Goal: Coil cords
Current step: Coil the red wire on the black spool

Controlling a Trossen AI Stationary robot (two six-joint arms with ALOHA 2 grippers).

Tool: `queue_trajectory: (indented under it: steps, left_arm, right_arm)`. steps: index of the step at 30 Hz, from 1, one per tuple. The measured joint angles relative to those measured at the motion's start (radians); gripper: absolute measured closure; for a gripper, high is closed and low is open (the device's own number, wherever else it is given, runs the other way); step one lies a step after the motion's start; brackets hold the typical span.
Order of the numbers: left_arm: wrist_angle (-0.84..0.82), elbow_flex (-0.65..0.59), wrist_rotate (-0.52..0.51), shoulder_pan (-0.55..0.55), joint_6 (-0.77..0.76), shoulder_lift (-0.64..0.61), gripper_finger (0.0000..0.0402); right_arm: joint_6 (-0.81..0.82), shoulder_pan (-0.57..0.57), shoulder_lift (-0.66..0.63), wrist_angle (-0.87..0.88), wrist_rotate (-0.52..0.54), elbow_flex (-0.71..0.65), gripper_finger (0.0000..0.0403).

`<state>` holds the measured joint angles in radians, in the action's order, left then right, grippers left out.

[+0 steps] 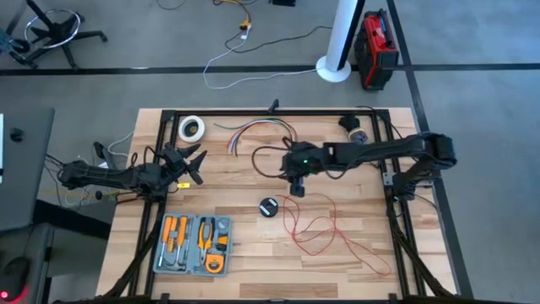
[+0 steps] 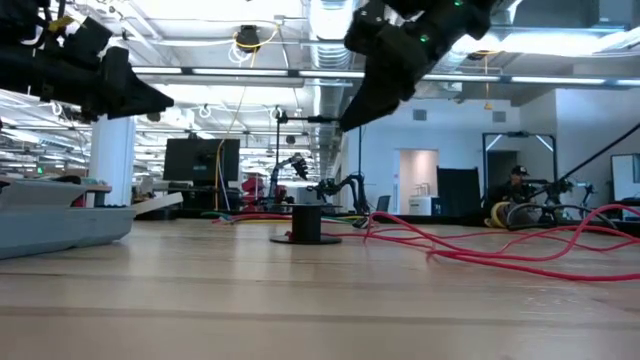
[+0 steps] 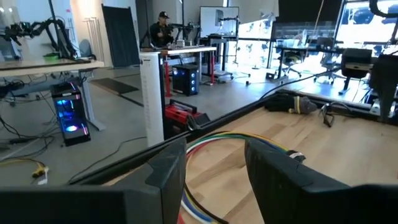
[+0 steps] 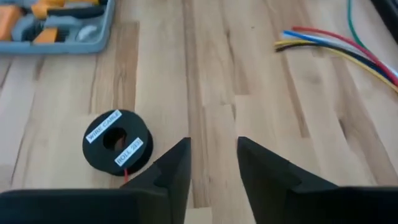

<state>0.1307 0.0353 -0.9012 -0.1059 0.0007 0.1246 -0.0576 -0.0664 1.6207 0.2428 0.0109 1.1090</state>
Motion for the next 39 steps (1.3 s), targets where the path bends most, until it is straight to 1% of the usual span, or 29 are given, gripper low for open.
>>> queue_trajectory:
  steps: [6, 9, 14, 20, 24, 29, 31, 39]
  left_arm:
    - [0.002, 0.001, 0.0, 0.0, 0.032, 0.0, 0.0247]
    - [0.001, 0.001, 0.0, 0.0, 0.014, 0.0, 0.0247]
    - [-0.004, 0.002, 0.0, 0.0, -0.015, 0.0, 0.0247]
    - [-0.03, 0.002, 0.0, 0.0, -0.047, 0.0, 0.0247]
    - [-0.05, 0.002, 0.0, 0.0, -0.066, 0.0, 0.0247]
    - [-0.074, 0.003, 0.0, 0.0, -0.102, 0.0, 0.0247]
    - [-0.073, 0.001, 0.0, 0.0, -0.11, 0.0, 0.0247]
    - [-0.08, -0.002, 0.0, 0.0, -0.152, 0.0, 0.0247]
  right_arm:
    - [-0.179, 0.055, 0.091, 0.037, 0.0, 0.085, 0.0178]
    - [-0.181, 0.061, 0.148, 0.055, -0.001, 0.142, 0.0158]
    - [-0.196, 0.057, 0.271, 0.202, 0.016, 0.266, 0.0157]
    - [-0.261, 0.074, 0.37, 0.384, 0.016, 0.409, 0.0164]
    - [-0.313, 0.094, 0.418, 0.419, 0.009, 0.467, 0.0165]
    - [-0.34, 0.117, 0.476, 0.447, 0.003, 0.518, 0.0165]
    - [-0.344, 0.125, 0.495, 0.471, 0.003, 0.529, 0.0165]
    - [-0.362, 0.127, 0.531, 0.464, 0.003, 0.532, 0.0165]
